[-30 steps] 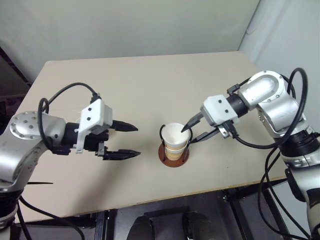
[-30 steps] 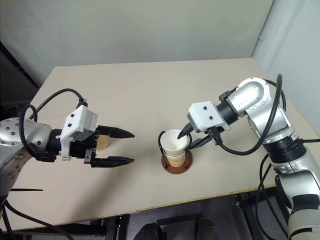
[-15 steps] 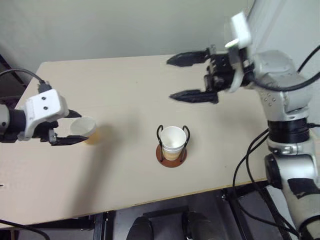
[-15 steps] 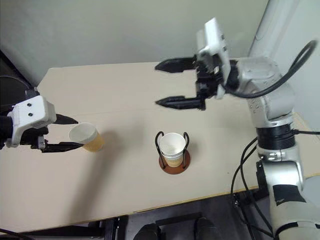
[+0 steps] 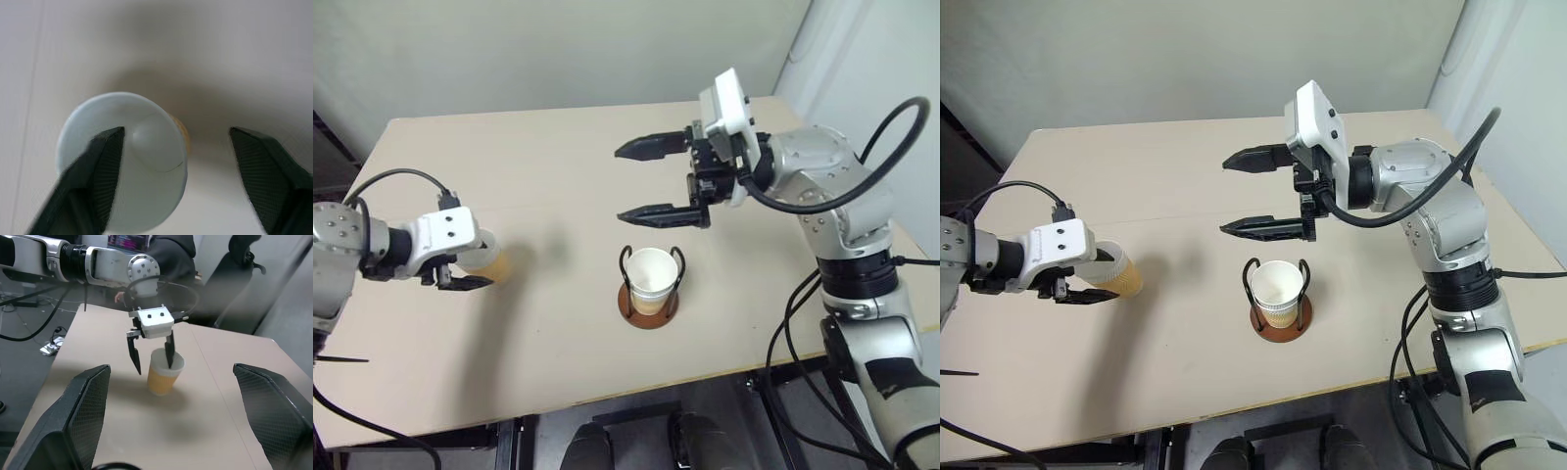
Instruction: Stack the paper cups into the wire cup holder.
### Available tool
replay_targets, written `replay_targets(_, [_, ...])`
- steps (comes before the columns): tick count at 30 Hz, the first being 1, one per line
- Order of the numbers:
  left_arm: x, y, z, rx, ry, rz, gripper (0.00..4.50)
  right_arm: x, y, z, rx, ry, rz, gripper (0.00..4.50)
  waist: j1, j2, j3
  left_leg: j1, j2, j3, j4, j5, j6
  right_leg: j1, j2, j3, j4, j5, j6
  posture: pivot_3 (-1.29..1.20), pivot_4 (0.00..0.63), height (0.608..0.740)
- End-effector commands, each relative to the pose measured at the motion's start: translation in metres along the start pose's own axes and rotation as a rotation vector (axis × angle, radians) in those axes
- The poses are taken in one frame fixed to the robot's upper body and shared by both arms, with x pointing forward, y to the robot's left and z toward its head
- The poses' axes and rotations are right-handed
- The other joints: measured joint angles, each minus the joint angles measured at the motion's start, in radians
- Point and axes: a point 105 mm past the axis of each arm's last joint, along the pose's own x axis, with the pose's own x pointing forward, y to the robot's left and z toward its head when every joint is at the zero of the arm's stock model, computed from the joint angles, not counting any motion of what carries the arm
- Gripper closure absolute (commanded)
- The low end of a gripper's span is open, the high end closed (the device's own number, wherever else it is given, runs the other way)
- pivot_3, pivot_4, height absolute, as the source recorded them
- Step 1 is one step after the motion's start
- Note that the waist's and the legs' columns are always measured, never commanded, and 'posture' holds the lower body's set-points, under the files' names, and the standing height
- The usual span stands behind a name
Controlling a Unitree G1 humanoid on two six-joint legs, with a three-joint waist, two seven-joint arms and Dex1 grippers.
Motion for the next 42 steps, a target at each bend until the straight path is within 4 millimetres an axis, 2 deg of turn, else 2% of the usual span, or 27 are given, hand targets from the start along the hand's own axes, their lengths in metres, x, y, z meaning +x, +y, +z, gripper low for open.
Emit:
replay_targets(1, [-0.008, 0.007, 0.005, 0.034, -0.004, 0.023, 2.35, -0.005, 0.003, 0.013, -0.046, -0.027, -0.007, 0.32, 0.0, 0.0, 0.0, 0.0, 0.0, 0.0, 0.0, 0.0, 0.0, 0.0, 0.001, 0.0, 0.0, 0.0, 0.0, 0.0, 0.15, 0.74])
replay_targets(7, [-0.015, 0.006, 0.014, 0.051, -0.049, -0.003, 4.48, -0.011, 0.007, 0.013, -0.039, -0.014, 0.004, 0.32, -0.001, 0.0, 0.0, 0.0, 0.002, 0.0, 0.0, 0.0, 0.0, 0.0, 0.002, 0.0, 0.0, 0.0, 0.0, 0.0, 0.15, 0.74])
replay_targets(10, [-0.025, 0.001, 0.035, 0.071, -0.149, -0.042, 4.48, -0.021, 0.019, 0.014, -0.023, -0.006, 0.07, 0.32, 0.0, 0.0, 0.0, 0.0, 0.002, 0.001, 0.001, 0.0, 0.0, 0.0, 0.002, 0.0, 0.0, 0.0, 0.0, 0.0, 0.15, 0.74])
replay_targets(14, [-0.05, -0.006, 0.077, 0.138, -0.319, -0.087, 4.48, -0.047, 0.039, 0.007, 0.016, 0.074, 0.163, 0.32, 0.007, -0.001, -0.001, -0.003, 0.001, 0.004, 0.002, 0.0, 0.0, 0.0, 0.003, 0.0, 0.0, 0.0, 0.0, 0.0, 0.15, 0.74])
replay_targets(16, [-0.064, -0.011, 0.106, 0.218, -0.416, -0.111, 4.48, -0.076, 0.044, -0.009, 0.038, 0.181, 0.163, 0.32, 0.013, -0.003, -0.002, -0.003, 0.0, 0.006, 0.003, 0.0, -0.001, 0.001, 0.003, 0.0, -0.001, 0.0, 0.0, 0.0, 0.15, 0.74])
replay_targets(18, [-0.075, -0.018, 0.138, 0.299, -0.531, -0.146, 4.48, -0.104, 0.038, -0.02, 0.066, 0.264, 0.082, 0.32, 0.019, -0.003, -0.002, -0.004, -0.001, 0.006, 0.004, -0.001, -0.001, 0.004, 0.003, 0.0, -0.002, 0.0, 0.0, 0.0, 0.15, 0.74])
replay_targets(21, [-0.081, -0.027, 0.171, 0.396, -0.643, -0.221, 4.48, -0.131, 0.042, -0.022, 0.097, 0.291, 0.037, 0.32, 0.019, -0.003, -0.002, -0.003, -0.002, 0.007, 0.01, -0.002, 0.0, 0.006, 0.002, 0.003, -0.002, -0.001, 0.0, 0.0, 0.15, 0.74])
replay_targets(23, [-0.077, -0.033, 0.186, 0.452, -0.687, -0.29, 4.48, -0.144, 0.046, -0.022, 0.12, 0.284, 0.016, 0.32, 0.017, -0.002, -0.002, 0.001, -0.004, 0.009, 0.011, -0.003, 0.004, 0.009, 0.002, 0.005, -0.001, 0.0, 0.0, 0.0, 0.15, 0.74])
replay_targets(26, [-0.059, -0.04, 0.199, 0.518, -0.695, -0.379, 4.48, -0.155, 0.048, -0.016, 0.141, 0.237, -0.026, 0.32, 0.008, -0.002, -0.002, 0.007, -0.006, 0.009, 0.016, -0.005, 0.01, 0.016, 0.003, 0.006, -0.002, -0.002, 0.002, 0.0, 0.15, 0.74])
replay_targets(32, [-0.025, -0.05, 0.22, 0.631, -0.679, -0.49, 4.48, -0.151, 0.053, 0.004, 0.113, 0.19, -0.045, 0.32, 0.005, -0.001, -0.001, 0.006, -0.011, 0.011, 0.019, -0.001, 0.017, 0.018, 0.003, 0.009, -0.003, 0.003, 0.011, 0.0, 0.15, 0.74])
replay_targets(35, [-0.007, -0.053, 0.219, 0.673, -0.63, -0.512, 4.48, -0.148, 0.056, 0.008, 0.099, 0.189, -0.06, 0.32, 0.005, -0.001, -0.001, 0.006, -0.013, 0.011, 0.019, -0.001, 0.017, 0.021, 0.004, 0.008, -0.005, 0.002, 0.015, 0.0, 0.15, 0.74])
replay_targets(42, [0.007, -0.054, 0.213, 0.726, -0.57, -0.523, 4.48, -0.148, 0.059, 0.006, 0.091, 0.227, -0.097, 0.32, 0.013, -0.001, -0.001, 0.004, -0.013, 0.011, 0.02, -0.005, 0.018, 0.021, 0.002, 0.009, -0.006, 0.005, 0.028, 0.0, 0.15, 0.74])
